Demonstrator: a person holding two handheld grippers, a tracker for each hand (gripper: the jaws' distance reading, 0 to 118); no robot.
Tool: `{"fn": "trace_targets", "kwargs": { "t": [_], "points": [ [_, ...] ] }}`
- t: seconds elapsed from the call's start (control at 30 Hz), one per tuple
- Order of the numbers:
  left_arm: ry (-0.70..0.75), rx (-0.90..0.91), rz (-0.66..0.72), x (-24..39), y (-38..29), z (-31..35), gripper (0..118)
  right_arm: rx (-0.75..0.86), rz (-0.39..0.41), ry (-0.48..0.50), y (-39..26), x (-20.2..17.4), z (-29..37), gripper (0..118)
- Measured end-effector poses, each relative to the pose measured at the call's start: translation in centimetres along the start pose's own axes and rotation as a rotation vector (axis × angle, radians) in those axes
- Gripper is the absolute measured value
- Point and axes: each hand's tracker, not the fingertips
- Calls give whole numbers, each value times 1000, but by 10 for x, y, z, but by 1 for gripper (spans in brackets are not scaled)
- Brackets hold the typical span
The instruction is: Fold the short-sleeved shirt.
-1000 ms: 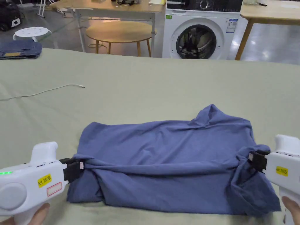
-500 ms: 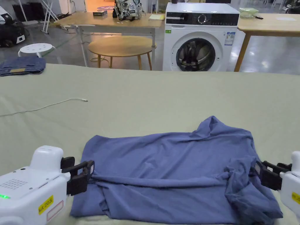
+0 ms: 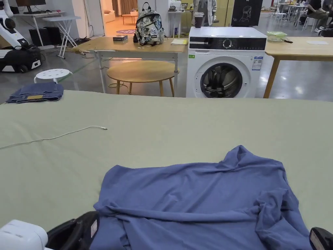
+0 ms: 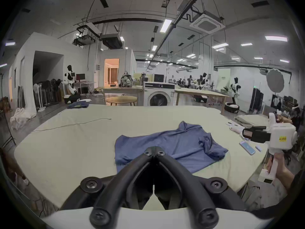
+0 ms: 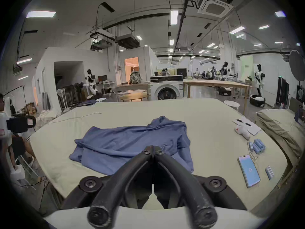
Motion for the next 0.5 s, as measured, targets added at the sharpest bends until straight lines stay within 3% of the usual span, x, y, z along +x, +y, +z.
{"fn": "trace_targets", "kwargs": {
  "t": [0.23,0.27,0.3,0.33,0.5],
  "points": [
    [65,-90,69,-34,-8,-27,0,-18,-43,3,-8,0,11,0],
    [71,-138,82,-39,-11,-41,7,-22,-53,4,-10,3,12,0],
    [61,-187,97,-46,-15,-53,31,-30,-65,11,-11,5,12,0],
    [38,-239,125,-57,-25,-69,44,-32,-80,12,-13,7,13,0],
    [70,-368,207,-93,-70,-156,45,-61,-89,-15,-22,20,14,0]
  ]
}}
